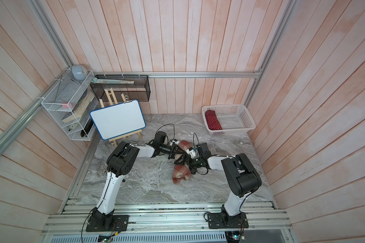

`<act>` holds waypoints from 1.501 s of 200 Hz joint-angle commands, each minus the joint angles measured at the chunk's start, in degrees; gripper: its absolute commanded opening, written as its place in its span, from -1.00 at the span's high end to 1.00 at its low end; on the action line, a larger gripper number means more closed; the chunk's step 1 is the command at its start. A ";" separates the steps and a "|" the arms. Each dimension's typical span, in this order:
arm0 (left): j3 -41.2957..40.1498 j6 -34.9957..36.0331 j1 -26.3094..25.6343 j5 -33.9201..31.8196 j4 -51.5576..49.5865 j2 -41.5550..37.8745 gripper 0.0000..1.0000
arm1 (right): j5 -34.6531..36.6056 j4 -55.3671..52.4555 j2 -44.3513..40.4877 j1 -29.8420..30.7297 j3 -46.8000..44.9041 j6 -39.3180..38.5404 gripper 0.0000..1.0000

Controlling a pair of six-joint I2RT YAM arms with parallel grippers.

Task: Roll up the skirts
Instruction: Pick up the skirt from the center of the board, then place the skirt in the basket.

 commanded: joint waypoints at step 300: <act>35.24 42.12 13.84 -20.76 -53.96 -5.78 -0.99 | 34.58 -71.75 13.52 -9.56 65.07 -26.14 1.00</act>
